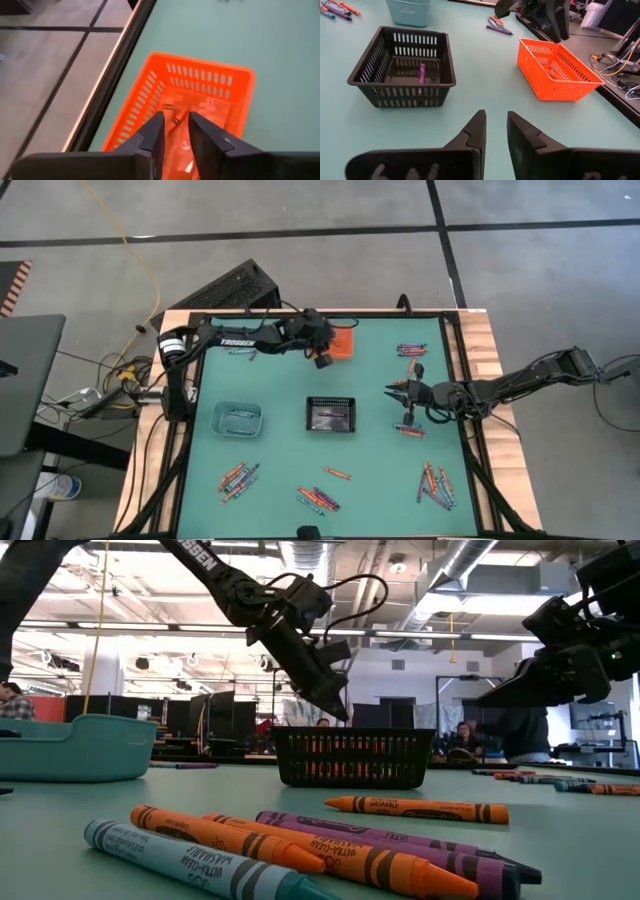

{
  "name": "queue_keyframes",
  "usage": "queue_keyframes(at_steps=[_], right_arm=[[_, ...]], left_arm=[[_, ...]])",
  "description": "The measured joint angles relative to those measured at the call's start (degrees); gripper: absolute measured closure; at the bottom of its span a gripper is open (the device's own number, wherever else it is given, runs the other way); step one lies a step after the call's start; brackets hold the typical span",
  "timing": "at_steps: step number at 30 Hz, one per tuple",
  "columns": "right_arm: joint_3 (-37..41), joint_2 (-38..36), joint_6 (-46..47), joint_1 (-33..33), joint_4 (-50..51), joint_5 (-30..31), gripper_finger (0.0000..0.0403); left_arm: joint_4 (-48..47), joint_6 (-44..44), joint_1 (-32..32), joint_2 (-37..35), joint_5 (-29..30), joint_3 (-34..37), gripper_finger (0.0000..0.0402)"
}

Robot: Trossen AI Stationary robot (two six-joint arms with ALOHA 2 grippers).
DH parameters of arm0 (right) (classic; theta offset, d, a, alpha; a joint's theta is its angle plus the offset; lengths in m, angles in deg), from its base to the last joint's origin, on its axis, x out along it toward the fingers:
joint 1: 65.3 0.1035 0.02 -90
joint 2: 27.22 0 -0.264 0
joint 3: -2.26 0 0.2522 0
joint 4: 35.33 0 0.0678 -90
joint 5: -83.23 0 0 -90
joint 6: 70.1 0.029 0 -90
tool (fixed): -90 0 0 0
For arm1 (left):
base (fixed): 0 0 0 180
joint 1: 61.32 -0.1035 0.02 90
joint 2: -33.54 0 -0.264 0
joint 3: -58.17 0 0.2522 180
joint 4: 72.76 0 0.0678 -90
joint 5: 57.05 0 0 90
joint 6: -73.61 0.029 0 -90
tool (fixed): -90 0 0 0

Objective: Sort crayons
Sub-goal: Put the violet crayon into the black bin

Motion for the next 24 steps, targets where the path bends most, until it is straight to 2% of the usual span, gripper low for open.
queue_keyframes(at_steps=[5,8,11,15,19,24], right_arm=[[0.00,0.00,0.02,0.01,0.00,0.00,0.0329],[0.00,0.02,0.02,0.00,0.02,0.00,0.0329],[0.00,0.00,0.02,0.00,0.06,0.00,0.0329],[0.00,0.01,0.04,0.00,0.08,-0.02,0.0329],[0.00,0.00,1.27,0.00,0.11,-0.02,0.0329],[0.00,0.00,4.04,0.02,0.10,-0.04,0.0329]], left_arm=[[-0.46,0.41,1.39,-0.43,2.92,-0.14,0.0296],[-5.56,0.39,2.65,-1.79,5.03,-2.80,0.0293],[-15.56,-1.13,4.62,-4.35,4.81,-7.64,0.0292],[-30.92,-7.23,8.20,-7.19,-0.34,-14.83,0.0292],[-35.12,-11.73,14.76,-10.53,-4.61,-17.24,0.0292],[-36.34,-14.02,25.89,-12.39,-2.12,-17.20,0.0292]])
